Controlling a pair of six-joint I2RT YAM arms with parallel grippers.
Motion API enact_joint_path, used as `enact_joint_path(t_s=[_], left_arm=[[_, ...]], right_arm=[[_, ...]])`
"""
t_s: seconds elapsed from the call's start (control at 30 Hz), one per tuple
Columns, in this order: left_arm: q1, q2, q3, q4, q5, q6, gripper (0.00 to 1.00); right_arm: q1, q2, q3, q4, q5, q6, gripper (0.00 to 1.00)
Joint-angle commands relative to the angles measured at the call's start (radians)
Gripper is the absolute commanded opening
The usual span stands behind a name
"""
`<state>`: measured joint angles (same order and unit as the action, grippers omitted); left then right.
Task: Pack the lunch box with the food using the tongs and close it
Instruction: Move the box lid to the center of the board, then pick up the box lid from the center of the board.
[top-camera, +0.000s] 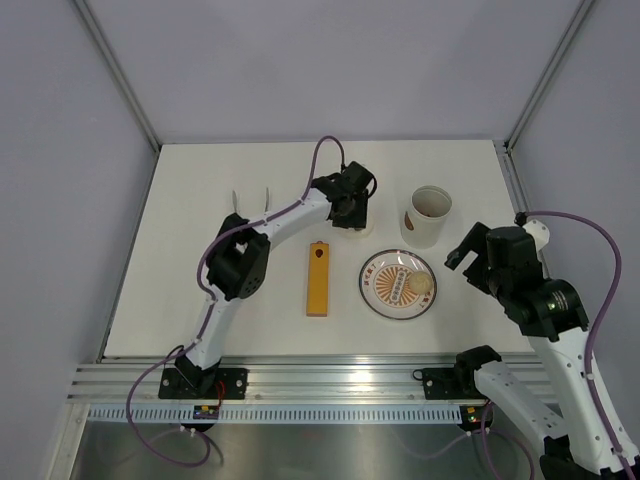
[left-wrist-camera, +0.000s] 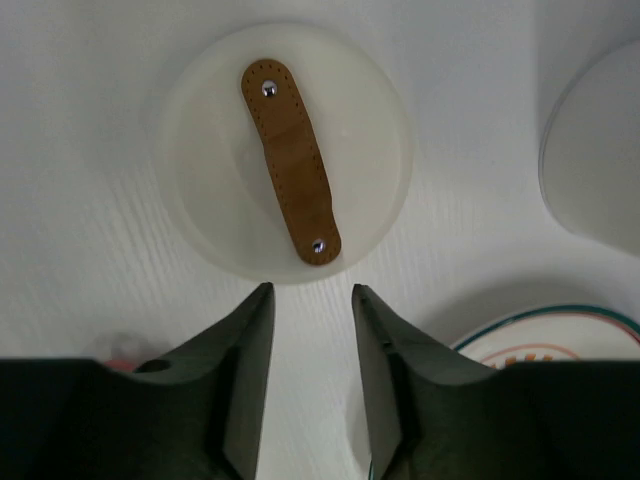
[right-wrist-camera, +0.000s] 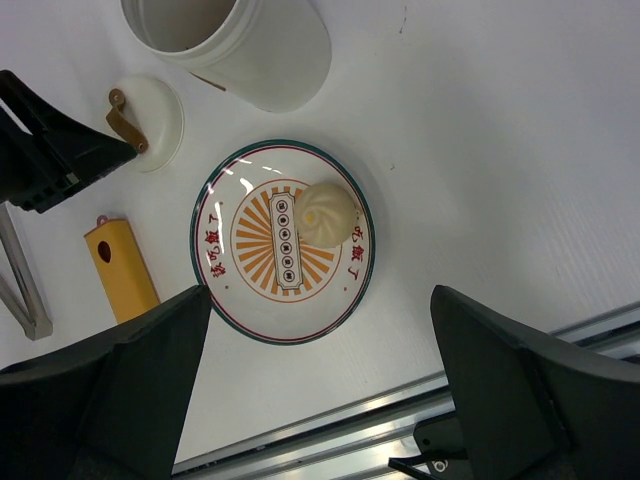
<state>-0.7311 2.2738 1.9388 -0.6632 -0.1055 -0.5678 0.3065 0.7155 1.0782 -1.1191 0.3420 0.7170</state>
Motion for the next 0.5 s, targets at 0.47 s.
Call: enact_joint_path(t_s=[0.47], left_arm=[[0.309, -0.839, -0.412, -0.133, 0.125, 0.032, 0.75]], right_arm=[[0.048, 0.322, 0.206, 0.246, -0.179, -0.186, 0.99]])
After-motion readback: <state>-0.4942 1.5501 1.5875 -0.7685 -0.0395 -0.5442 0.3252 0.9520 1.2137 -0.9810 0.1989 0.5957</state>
